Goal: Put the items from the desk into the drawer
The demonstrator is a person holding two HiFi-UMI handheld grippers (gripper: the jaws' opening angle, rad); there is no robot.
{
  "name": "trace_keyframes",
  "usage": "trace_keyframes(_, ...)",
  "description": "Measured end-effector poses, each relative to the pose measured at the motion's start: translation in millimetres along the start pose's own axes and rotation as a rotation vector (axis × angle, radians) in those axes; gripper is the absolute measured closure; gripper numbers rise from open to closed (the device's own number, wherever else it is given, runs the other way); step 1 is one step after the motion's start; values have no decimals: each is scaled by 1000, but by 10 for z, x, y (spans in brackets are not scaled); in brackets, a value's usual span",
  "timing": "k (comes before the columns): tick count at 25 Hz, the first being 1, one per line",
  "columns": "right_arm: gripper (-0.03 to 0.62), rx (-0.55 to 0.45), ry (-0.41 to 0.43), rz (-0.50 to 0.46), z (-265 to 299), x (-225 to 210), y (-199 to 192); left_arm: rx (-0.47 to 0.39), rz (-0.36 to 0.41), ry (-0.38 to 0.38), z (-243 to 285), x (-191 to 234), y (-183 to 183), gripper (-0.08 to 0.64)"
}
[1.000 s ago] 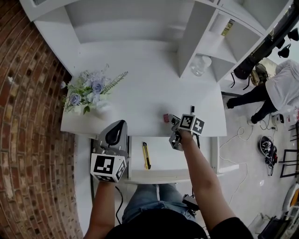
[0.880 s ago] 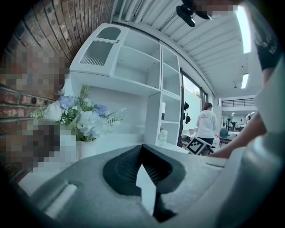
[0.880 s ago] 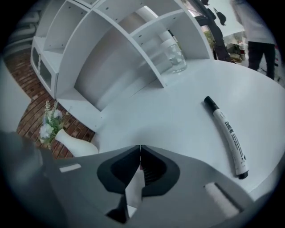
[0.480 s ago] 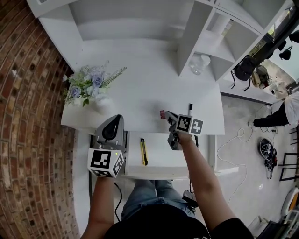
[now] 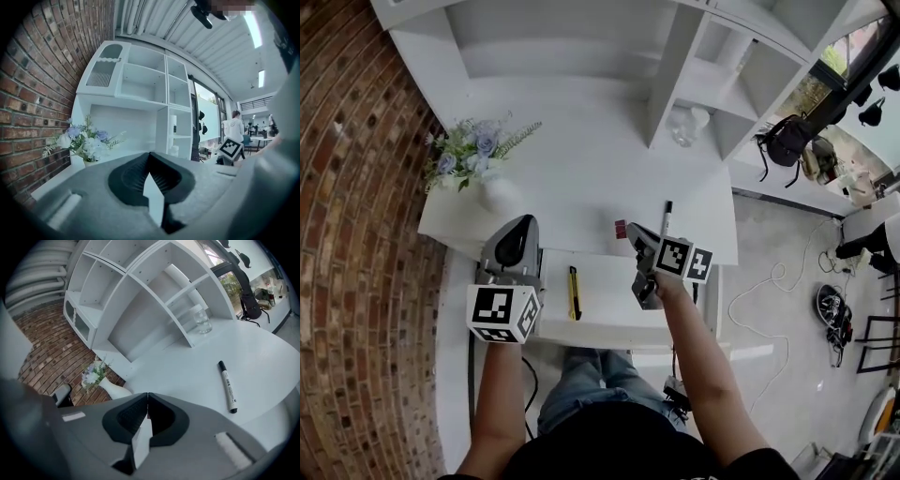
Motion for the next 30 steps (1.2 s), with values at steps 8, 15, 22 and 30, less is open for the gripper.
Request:
trace_keyframes(8, 575, 13, 32, 62, -358, -113, -90, 12, 13, 6, -11, -292, -53, 561)
trace_keyframes(15, 575, 98, 21, 113, -429, -360, -544, 50, 9, 11, 0, -445, -200, 561)
trace_keyframes(22, 575, 181, -22, 159, -419, -615, -988, 99, -4, 27, -14, -480, -395, 561)
trace_keyframes(30, 575, 341, -127, 146, -163, -982, -1479, 129, 22, -7, 65, -568, -480, 561)
Point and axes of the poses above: the fingertips, and each gripper's own axes: z forward along the fingers, x to its left, y out of its top, the point moved 7 cm from there along -z, backward along the fingers, and after that the axes turned 1 degree about -x, right-handed, at the moved point
